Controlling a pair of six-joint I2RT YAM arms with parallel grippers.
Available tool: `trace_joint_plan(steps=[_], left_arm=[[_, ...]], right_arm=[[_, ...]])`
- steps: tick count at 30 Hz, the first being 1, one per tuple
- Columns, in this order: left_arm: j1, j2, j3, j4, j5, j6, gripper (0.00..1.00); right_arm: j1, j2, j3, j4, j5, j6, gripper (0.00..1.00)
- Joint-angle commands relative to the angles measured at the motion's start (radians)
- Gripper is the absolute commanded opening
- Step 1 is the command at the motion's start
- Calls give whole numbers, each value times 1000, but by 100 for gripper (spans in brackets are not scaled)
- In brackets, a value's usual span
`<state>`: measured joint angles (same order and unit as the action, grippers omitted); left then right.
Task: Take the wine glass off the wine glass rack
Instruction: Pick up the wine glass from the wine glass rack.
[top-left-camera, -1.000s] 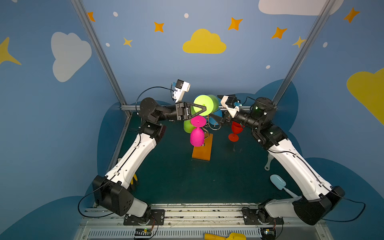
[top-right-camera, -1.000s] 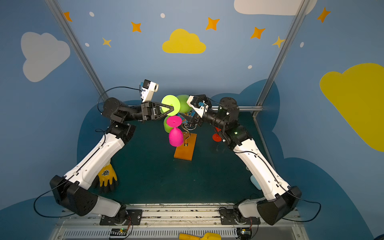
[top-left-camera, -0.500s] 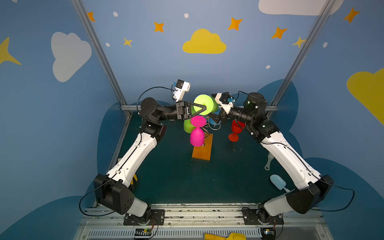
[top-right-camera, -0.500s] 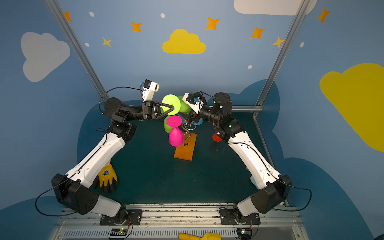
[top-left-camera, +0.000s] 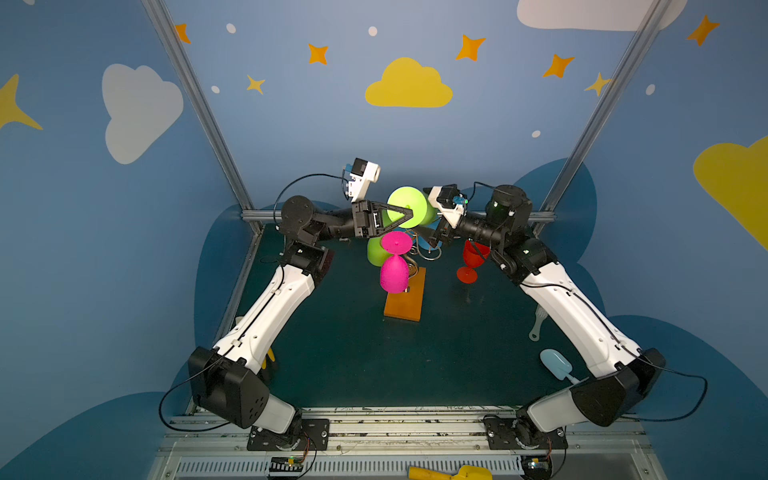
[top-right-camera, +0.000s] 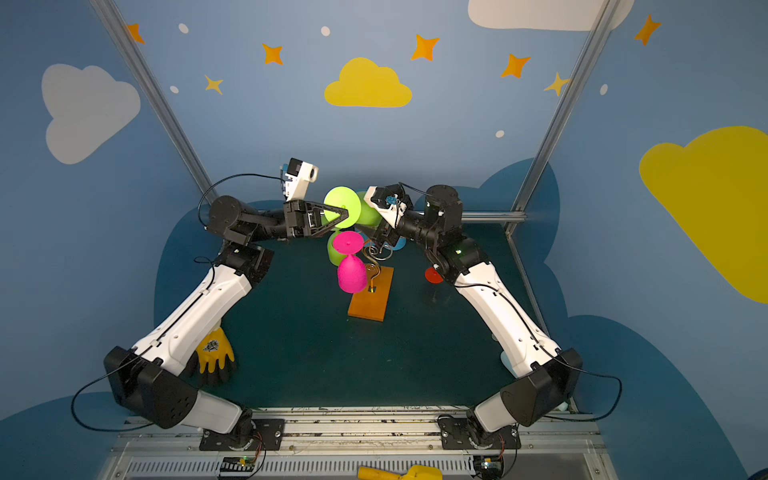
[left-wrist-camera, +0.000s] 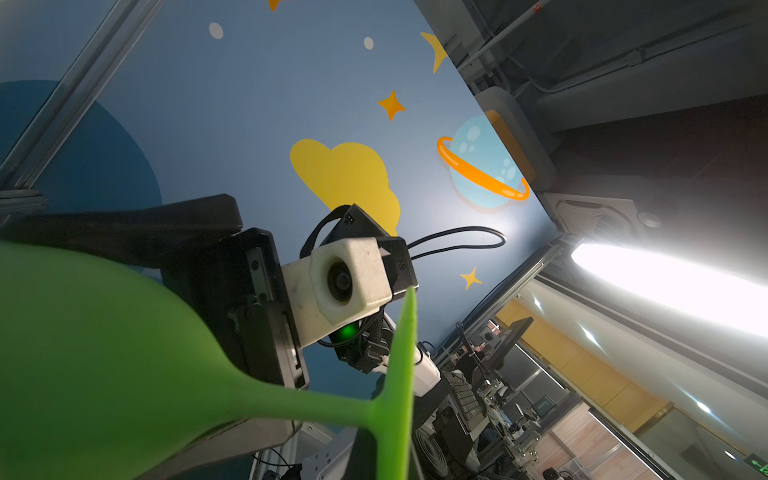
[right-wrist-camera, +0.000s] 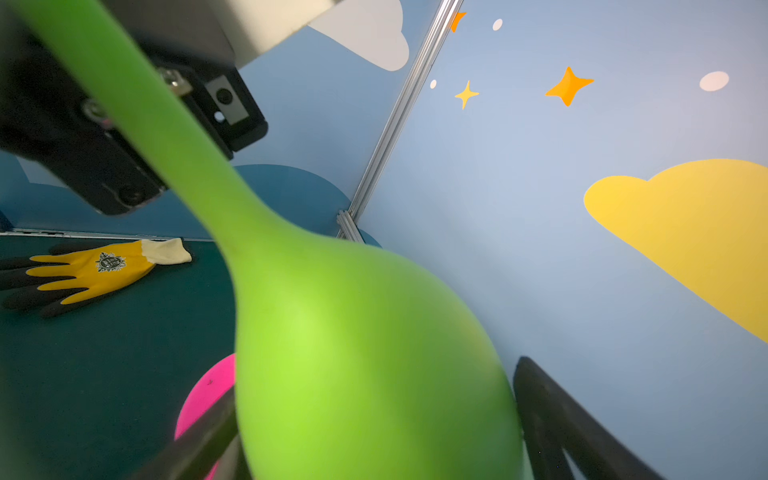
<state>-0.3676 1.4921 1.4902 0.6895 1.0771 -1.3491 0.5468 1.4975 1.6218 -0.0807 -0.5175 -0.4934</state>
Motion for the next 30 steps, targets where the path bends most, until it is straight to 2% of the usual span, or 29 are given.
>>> trace_joint_plan(steps=[1, 17, 24, 28, 30], left_arm=[[-2, -16, 37, 67, 4, 0, 3], [-8, -21, 33, 99, -5, -42, 4], [-9, -22, 35, 95, -4, -42, 6], [-7, -25, 37, 65, -6, -13, 10], [-4, -28, 36, 48, -10, 7, 19]], right_arm=[[5, 13, 18, -21, 17, 5, 89], [27, 56, 55, -18, 101, -20, 88], [39, 41, 28, -7, 131, -35, 70], [45, 13, -1, -4, 145, -32, 67], [47, -2, -9, -15, 152, -31, 67]])
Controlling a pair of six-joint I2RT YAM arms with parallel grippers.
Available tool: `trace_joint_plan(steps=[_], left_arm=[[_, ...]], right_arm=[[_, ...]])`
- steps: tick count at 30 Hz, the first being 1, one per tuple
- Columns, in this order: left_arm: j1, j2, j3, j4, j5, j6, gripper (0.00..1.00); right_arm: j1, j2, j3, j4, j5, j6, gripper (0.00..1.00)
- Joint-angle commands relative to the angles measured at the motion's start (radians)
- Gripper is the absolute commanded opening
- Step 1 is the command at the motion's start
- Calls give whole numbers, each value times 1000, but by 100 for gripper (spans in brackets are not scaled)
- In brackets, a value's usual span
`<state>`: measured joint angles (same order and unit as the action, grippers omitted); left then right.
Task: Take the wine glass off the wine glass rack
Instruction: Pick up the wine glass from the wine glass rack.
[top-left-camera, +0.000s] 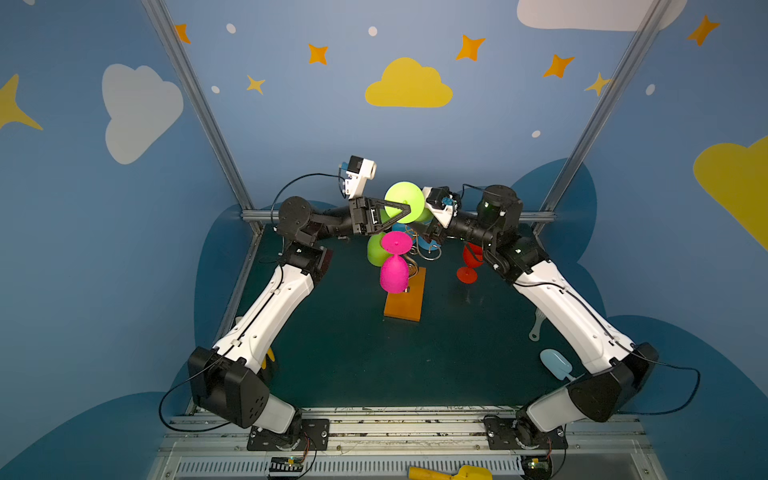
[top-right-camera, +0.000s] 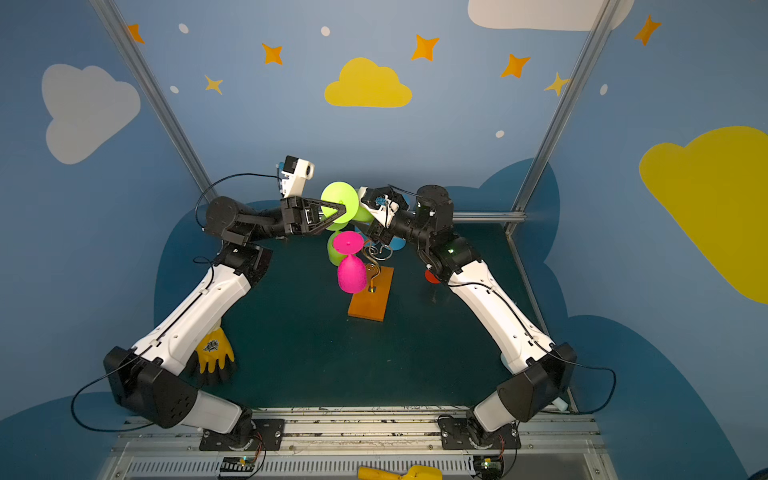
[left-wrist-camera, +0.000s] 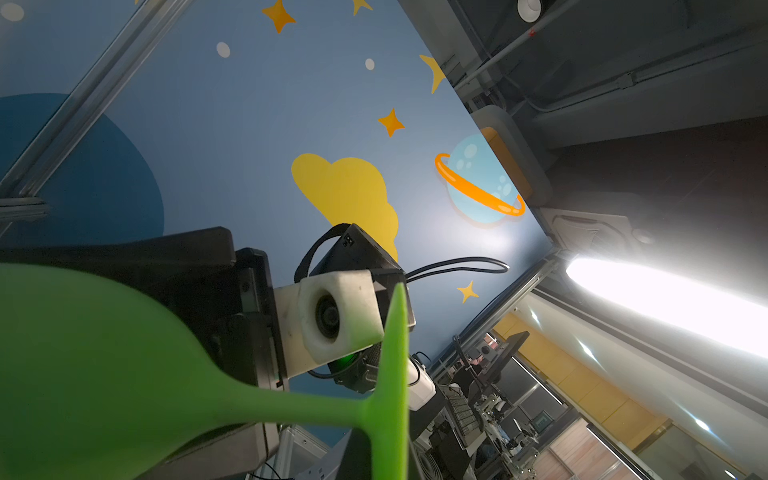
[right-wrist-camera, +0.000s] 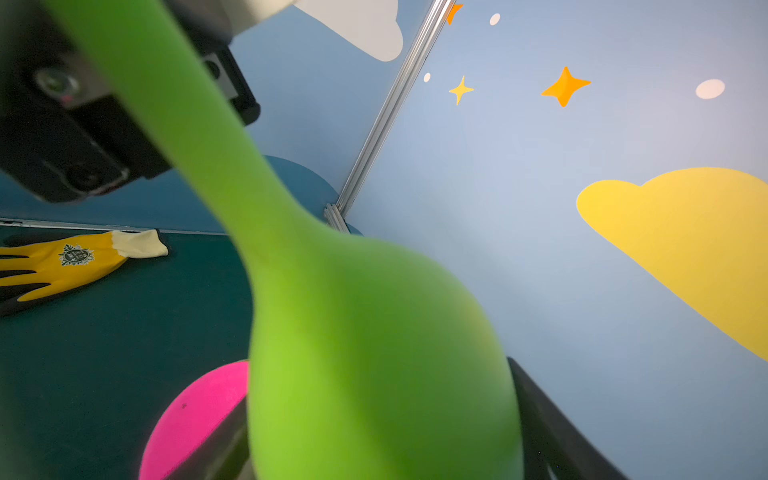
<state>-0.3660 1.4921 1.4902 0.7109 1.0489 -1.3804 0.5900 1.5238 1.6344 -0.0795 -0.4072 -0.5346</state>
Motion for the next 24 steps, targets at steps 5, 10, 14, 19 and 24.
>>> trace_joint_plan(steps=[5, 10, 14, 19, 24], left_arm=[[1, -41, 37, -18, 1, 105, 52], [9, -73, 20, -90, -40, 211, 68], [13, -105, -13, -121, -93, 300, 74], [21, -170, -78, -212, -213, 502, 76], [13, -240, -152, -317, -355, 915, 77]], right_arm=[[15, -74, -37, -74, 85, 20, 62], [22, -125, -30, -167, 137, 57, 57], [30, -163, -3, -272, 192, 89, 54], [40, -203, 31, -409, 256, 128, 51], [48, -227, 84, -572, 324, 201, 49]])
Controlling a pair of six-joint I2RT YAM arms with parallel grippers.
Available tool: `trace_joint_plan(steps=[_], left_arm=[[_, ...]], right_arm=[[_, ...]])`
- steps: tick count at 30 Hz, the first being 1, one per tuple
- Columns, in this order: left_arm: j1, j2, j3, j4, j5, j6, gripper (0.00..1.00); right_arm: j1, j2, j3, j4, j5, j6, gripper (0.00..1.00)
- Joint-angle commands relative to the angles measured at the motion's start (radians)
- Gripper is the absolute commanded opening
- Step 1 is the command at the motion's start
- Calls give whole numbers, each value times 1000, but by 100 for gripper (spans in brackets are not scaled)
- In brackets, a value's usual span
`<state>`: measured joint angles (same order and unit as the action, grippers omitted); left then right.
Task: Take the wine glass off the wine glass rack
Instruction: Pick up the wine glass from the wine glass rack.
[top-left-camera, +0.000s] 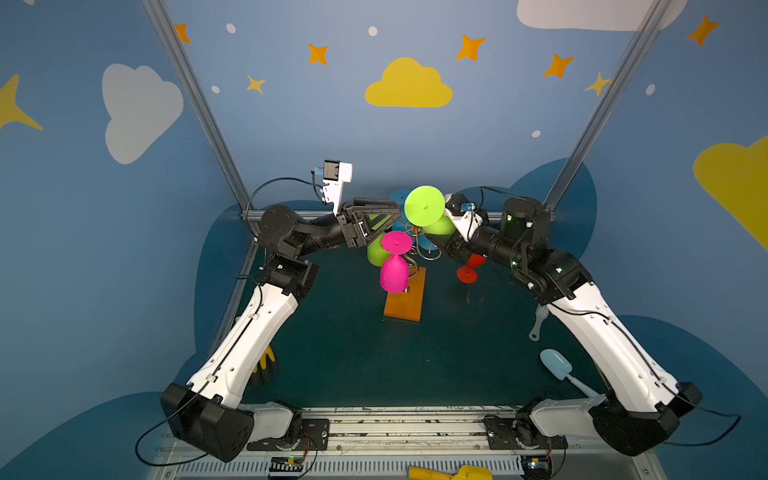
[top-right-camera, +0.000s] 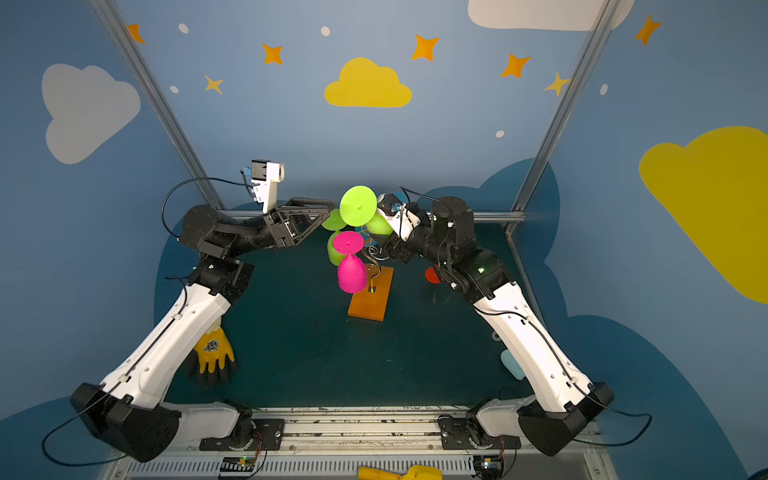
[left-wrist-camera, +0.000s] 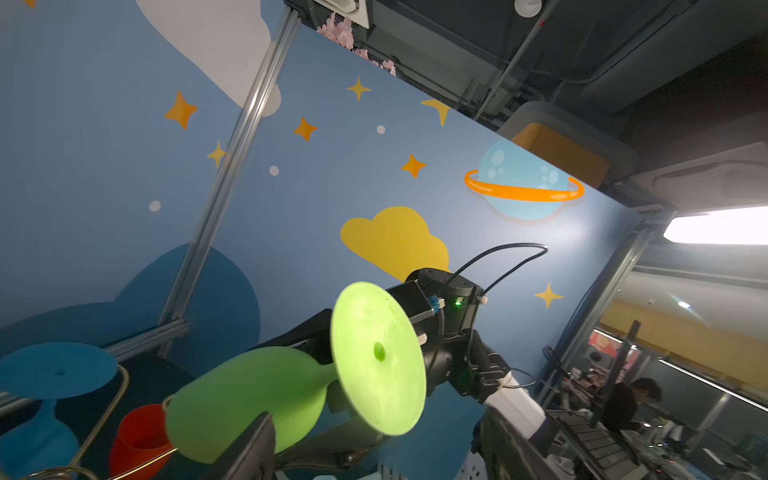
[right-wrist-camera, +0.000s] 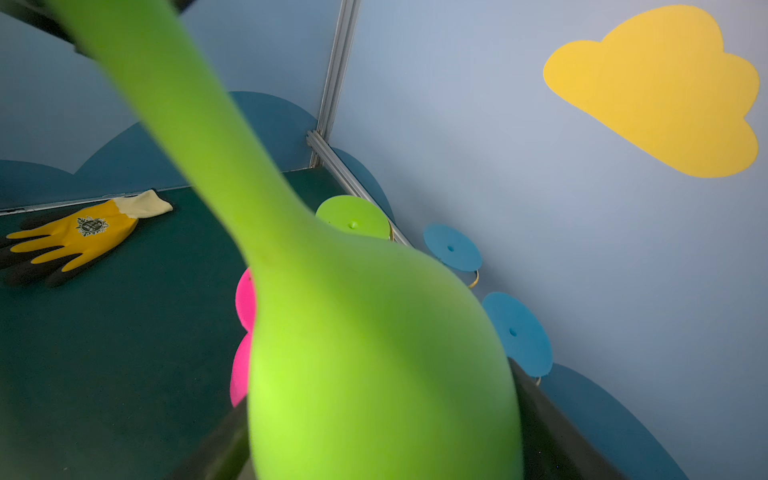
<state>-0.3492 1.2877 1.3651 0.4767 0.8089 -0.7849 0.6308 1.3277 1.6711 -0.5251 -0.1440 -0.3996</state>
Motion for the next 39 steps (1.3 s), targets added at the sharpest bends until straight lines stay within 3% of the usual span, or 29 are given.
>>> trace_joint_plan(steps=[1, 5, 10, 13, 27, 39], left_arm=[[-13, -51, -42, -115, -177, 444, 76], [-49, -61, -95, -97, -319, 799, 74], [-105, -40, -128, 23, -365, 1086, 71], [-121, -7, -110, 40, -351, 1191, 69], [-187, 61, -91, 108, -312, 1406, 61], [-205, 73, -68, 111, -317, 1431, 50]], right_arm=[[9, -33, 63, -160, 71, 84, 48], [13, -39, 116, -279, 92, 154, 47], [20, -25, 186, -405, 120, 190, 46], [26, -11, 213, -449, 135, 200, 45], [63, 87, 311, -556, 147, 249, 42], [99, 147, 343, -589, 147, 259, 40]])
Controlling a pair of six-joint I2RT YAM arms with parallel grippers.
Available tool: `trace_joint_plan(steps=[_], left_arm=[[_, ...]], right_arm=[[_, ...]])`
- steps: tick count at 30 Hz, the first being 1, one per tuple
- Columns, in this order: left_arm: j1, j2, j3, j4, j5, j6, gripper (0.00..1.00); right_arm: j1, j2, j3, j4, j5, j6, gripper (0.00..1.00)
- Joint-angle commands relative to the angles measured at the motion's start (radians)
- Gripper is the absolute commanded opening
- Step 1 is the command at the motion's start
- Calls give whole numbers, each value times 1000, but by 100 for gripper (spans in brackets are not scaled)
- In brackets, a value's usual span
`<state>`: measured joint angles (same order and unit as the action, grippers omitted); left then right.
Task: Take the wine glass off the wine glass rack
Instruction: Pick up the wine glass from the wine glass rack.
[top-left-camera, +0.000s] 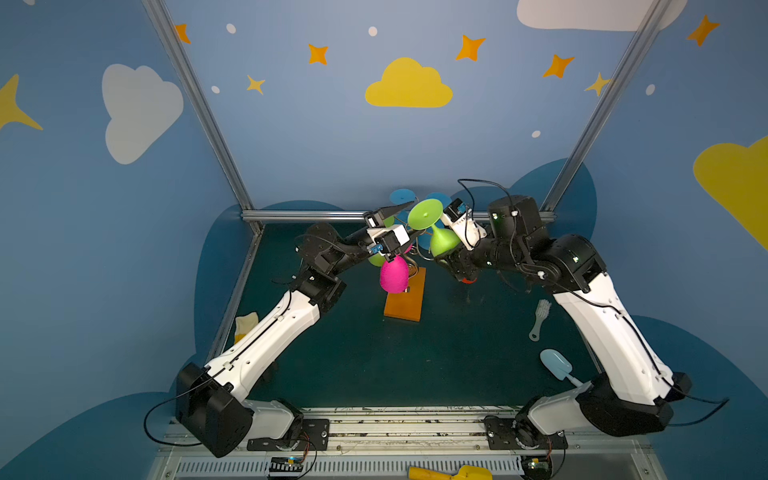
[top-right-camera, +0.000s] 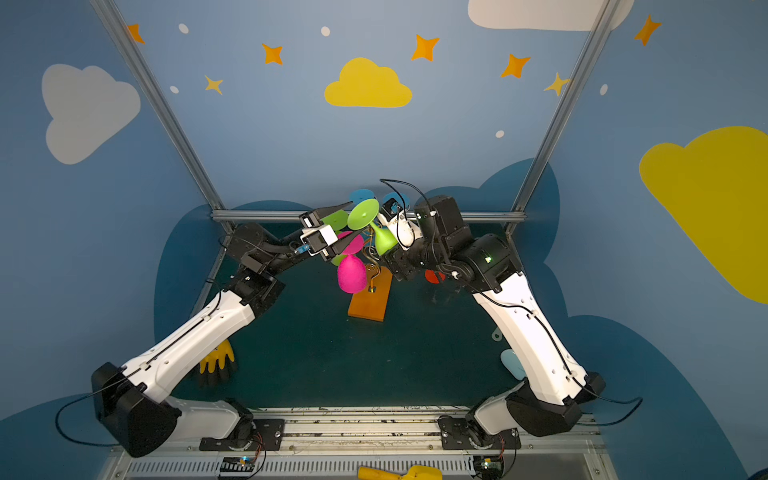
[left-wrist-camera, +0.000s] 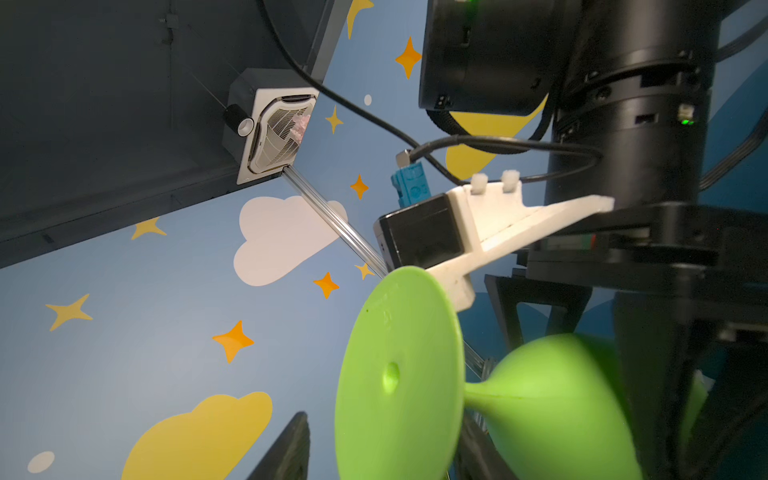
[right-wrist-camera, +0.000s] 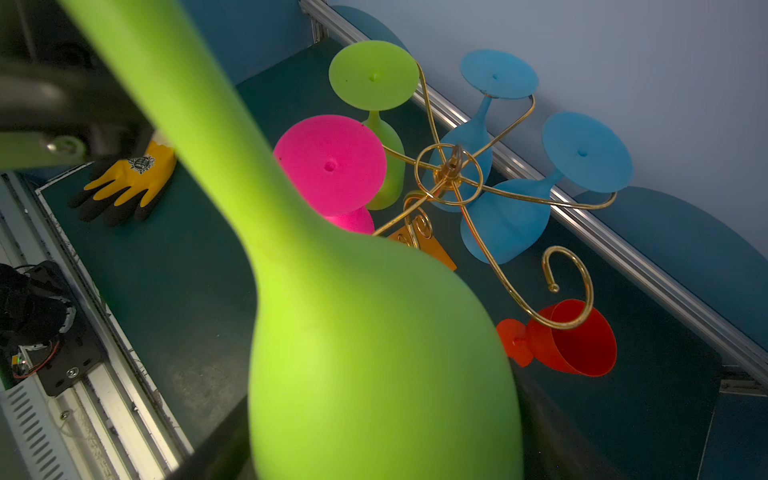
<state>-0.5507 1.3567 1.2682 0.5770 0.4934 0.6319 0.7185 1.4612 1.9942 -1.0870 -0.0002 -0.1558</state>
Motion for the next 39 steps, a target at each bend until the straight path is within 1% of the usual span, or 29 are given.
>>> trace_joint_plan(steps=[1, 6, 13, 14, 17, 18, 21, 25, 26, 29, 30, 35, 39], left_arm=[[-4, 3, 31, 4, 0, 18, 47], [-5, 4, 30, -3, -6, 20, 38], [-6, 2, 31, -15, -19, 23, 29], [-5, 1, 31, -18, -26, 23, 26], [-6, 1, 33, -26, -42, 20, 9], [-6, 1, 31, -26, -44, 16, 6], [-6, 0, 24, -19, -55, 5, 4], [-6, -6, 11, -14, -80, -2, 3], [-6, -10, 2, -11, -88, -9, 3], [-6, -31, -33, 3, -116, -42, 3], [-5, -39, -47, 4, -127, -55, 3], [-5, -79, -110, 12, -200, -132, 3], [-5, -116, -154, -14, -283, -222, 3]], right_arm=[[13, 15, 20, -27, 2, 15, 40], [16, 21, 20, -28, 2, 20, 40], [19, 16, 11, -25, -4, 24, 41], [19, 15, 9, -22, -4, 27, 41], [19, 14, 5, -21, -4, 29, 42], [19, 13, 3, -19, -6, 30, 42], [19, 7, -3, -14, -14, 36, 47], [16, -17, -25, 15, -46, 54, 58], [13, -27, -34, 29, -55, 63, 61], [9, -65, -71, 83, -96, 80, 76], [6, -81, -86, 105, -111, 87, 80], [-35, -156, -154, 208, -195, 127, 85], [-116, -241, -248, 341, -321, 194, 86]])
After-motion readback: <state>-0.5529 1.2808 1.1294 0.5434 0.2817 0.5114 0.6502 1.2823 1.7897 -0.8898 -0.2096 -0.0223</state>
